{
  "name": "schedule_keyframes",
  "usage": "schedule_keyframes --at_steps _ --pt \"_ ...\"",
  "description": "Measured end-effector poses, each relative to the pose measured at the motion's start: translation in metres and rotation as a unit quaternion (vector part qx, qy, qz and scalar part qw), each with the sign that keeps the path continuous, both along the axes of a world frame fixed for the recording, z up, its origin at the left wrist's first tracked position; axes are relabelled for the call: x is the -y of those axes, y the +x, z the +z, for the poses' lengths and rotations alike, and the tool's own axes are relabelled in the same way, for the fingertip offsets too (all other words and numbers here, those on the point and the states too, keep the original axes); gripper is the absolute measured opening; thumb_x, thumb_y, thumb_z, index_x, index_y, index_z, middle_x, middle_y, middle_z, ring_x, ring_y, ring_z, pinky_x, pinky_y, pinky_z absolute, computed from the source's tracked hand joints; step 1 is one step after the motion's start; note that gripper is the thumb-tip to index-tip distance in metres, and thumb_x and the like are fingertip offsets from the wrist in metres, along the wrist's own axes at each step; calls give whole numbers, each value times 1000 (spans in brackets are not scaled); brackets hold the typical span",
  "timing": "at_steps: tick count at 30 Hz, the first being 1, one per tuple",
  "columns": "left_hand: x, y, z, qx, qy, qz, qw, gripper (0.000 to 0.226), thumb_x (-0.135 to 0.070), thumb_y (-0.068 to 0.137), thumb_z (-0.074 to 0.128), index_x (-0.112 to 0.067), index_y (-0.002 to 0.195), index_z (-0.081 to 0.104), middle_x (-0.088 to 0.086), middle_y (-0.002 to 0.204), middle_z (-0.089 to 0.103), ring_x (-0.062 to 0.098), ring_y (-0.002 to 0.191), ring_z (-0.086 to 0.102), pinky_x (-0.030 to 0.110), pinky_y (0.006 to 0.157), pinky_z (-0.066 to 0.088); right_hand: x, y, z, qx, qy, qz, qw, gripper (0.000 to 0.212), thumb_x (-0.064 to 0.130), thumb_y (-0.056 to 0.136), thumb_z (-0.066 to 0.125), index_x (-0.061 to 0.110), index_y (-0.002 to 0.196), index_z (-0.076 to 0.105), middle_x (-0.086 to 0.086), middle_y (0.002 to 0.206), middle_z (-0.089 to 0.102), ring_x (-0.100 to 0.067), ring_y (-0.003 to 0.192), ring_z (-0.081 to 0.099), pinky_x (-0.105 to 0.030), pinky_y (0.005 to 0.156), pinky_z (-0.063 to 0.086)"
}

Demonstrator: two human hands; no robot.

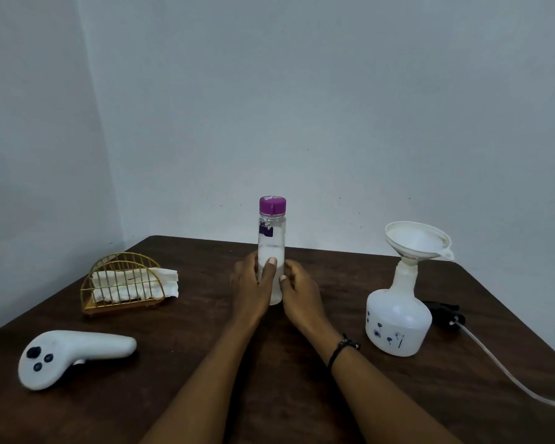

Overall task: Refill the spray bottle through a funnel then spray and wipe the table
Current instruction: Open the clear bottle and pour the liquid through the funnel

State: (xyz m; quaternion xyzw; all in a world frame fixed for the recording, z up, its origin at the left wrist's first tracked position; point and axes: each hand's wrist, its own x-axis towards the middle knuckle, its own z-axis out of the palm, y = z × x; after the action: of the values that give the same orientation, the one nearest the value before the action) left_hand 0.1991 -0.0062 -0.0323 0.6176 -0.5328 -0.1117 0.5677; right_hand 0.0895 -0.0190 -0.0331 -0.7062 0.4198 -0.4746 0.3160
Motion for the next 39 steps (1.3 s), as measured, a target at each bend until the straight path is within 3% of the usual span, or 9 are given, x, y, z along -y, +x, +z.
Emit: schedule_keyframes --at_steps 2,6,11,15,20,27,31,37,39 --pt "-7 -4 2 13 -7 -1 1000 62 -69 85 33 -24 119 59 1 109 55 19 104 54 43 90 50 -2 -3 -1 5 -12 -23 1000 25 22 103 44 21 123 59 2 117 63 -10 105 61 -29 88 55" --pt "-17 -12 4 14 -24 -3 1000 63 -72 84 28 -24 108 60 -1 105 56 17 98 56 45 87 52 -11 -11 5 25 -42 -57 997 26 28 103 39 22 91 61 5 88 63 -7 81 60 -24 67 47" --pt "-23 -20 7 6 -42 -44 998 68 -81 82 33 -28 119 55 -5 111 65 14 100 63 46 89 53 -23 -16 19 59 -86 -77 992 30 32 104 39 29 77 52 6 75 59 -6 69 57 -25 62 45" --pt "-27 -24 13 36 -63 -64 995 62 -77 84 39 -29 120 53 -6 111 65 11 101 62 44 88 54 -31 -19 37 85 -136 -62 985 26 47 100 34 30 99 54 10 87 63 -4 79 61 -26 67 51" --pt "-36 -32 22 81 -120 -72 987 49 -59 89 44 -24 123 52 -7 107 64 6 96 62 38 81 55 -37 -23 55 121 -149 -43 980 53 62 90 44 31 133 39 6 116 59 -5 99 62 -30 79 57" --pt "-39 -37 30 127 -154 -49 979 54 -45 86 52 -20 133 47 -6 117 63 9 103 61 35 84 55 -42 -22 72 141 -243 -81 956 62 47 79 72 20 129 47 2 122 55 -7 105 56 -13 80 51" --pt "-41 -39 31 126 -154 -47 979 55 -47 85 53 -20 133 47 -4 115 66 12 102 63 40 82 55 -42 -23 81 164 -235 -97 953 49 33 79 79 20 119 54 4 116 57 -10 101 59 -19 77 54" --pt "-46 -41 32 116 -155 -41 980 58 -55 83 48 -15 126 52 1 107 67 16 91 65 41 74 56 -49 -28 88 137 -202 -57 968 32 29 88 60 35 118 52 29 106 55 -2 97 61 -32 80 59" --pt "-45 -40 31 111 -156 -37 981 59 -57 85 48 -15 127 52 0 106 67 15 91 65 41 74 56 -48 -28 88 123 -198 -45 971 31 33 90 56 29 120 57 25 107 57 -3 99 61 -31 82 59"
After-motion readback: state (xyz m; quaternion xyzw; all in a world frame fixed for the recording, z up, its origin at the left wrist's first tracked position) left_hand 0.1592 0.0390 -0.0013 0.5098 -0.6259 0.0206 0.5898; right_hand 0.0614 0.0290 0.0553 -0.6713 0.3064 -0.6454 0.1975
